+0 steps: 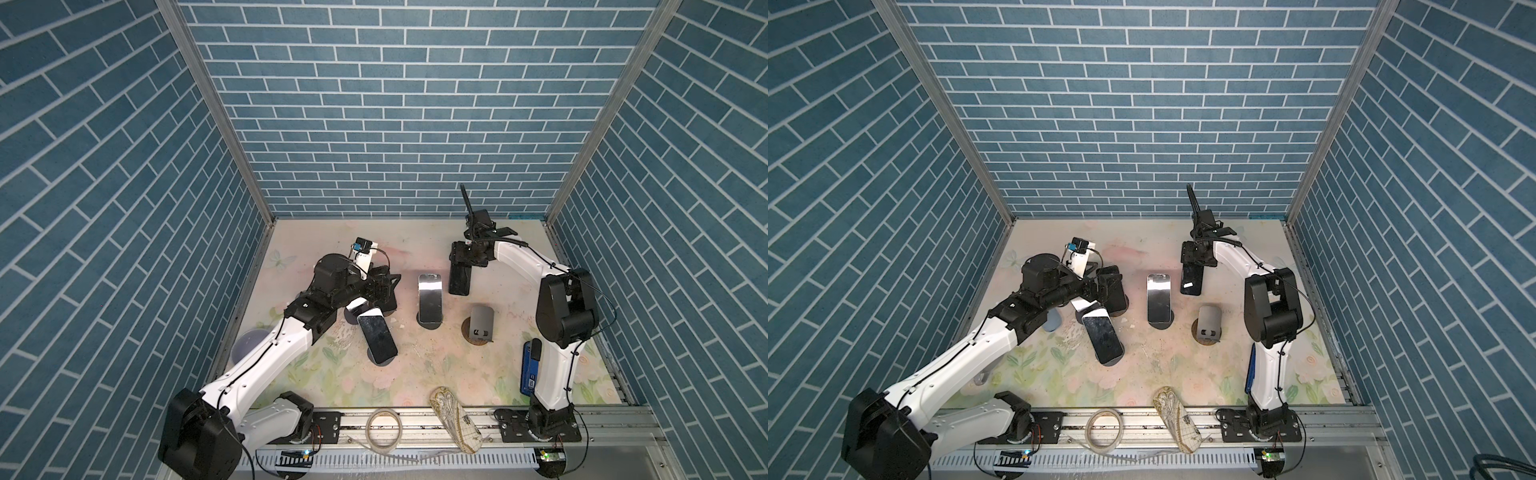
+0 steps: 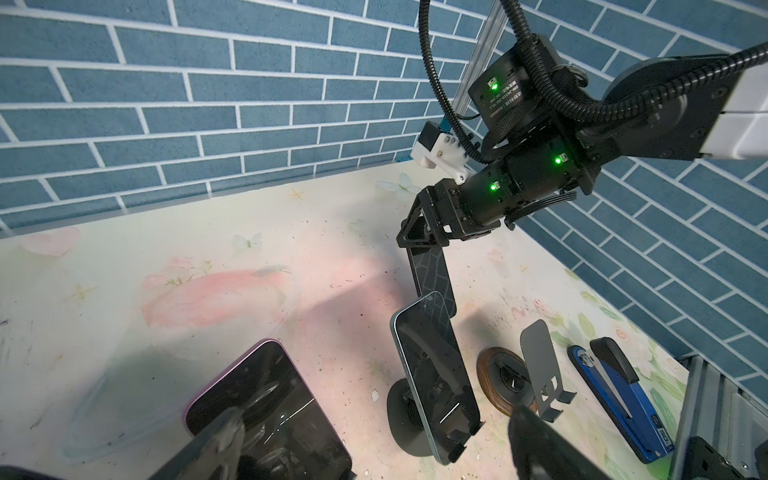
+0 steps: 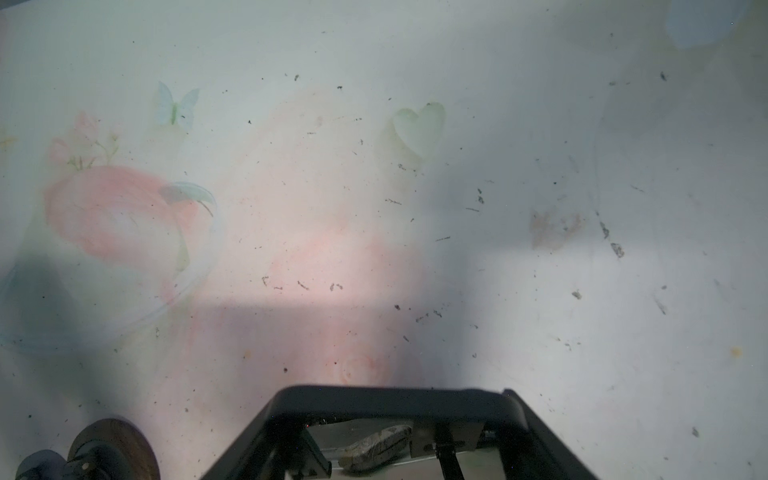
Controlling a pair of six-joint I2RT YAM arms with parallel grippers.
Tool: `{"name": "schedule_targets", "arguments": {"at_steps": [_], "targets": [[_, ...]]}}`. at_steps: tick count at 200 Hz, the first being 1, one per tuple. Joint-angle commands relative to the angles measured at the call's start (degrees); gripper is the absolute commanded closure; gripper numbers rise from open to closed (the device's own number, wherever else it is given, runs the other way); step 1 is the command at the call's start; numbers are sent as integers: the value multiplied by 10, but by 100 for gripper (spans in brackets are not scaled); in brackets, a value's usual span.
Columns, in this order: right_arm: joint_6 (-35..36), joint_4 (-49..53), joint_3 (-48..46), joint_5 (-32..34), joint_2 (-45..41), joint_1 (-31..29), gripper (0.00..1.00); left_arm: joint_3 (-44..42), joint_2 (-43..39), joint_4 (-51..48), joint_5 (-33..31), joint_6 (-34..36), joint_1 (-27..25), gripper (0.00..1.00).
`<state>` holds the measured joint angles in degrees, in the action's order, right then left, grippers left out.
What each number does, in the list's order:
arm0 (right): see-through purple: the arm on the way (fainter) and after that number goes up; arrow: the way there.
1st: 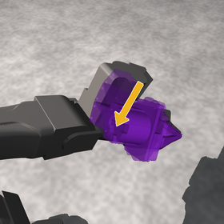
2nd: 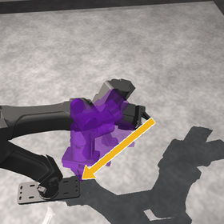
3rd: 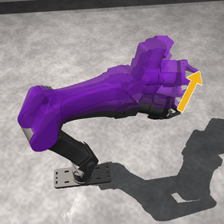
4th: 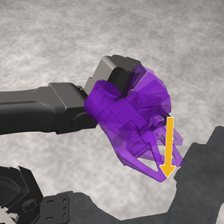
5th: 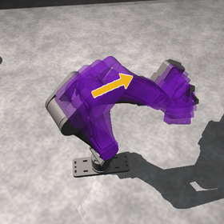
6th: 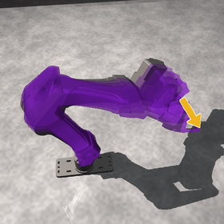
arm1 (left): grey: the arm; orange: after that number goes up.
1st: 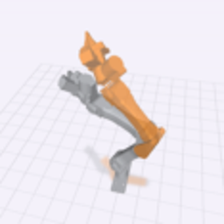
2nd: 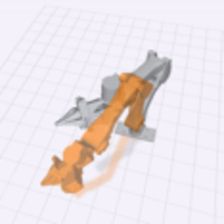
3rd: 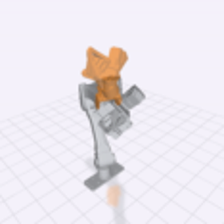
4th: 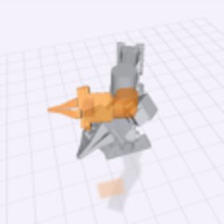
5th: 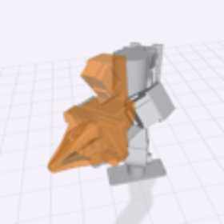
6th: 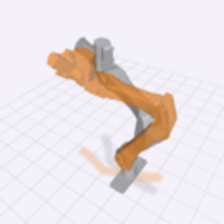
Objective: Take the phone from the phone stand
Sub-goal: 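Lift the black phone up off its stand with the right gripper, then carry the phone farther from the robot and lower it onto the table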
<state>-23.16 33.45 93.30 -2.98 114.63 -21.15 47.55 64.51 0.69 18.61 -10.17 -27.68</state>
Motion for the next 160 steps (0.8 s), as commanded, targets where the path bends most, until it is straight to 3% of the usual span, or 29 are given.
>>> {"name": "schedule_targets", "arguments": {"at_steps": [1,160], "targets": [[13,5,49,-15,18,1,60,14,-8,-11,-10,11,-2,0],[12,58,149,-18,125,-10,61,10,-14,-22,-14,23,-3,0]]}}
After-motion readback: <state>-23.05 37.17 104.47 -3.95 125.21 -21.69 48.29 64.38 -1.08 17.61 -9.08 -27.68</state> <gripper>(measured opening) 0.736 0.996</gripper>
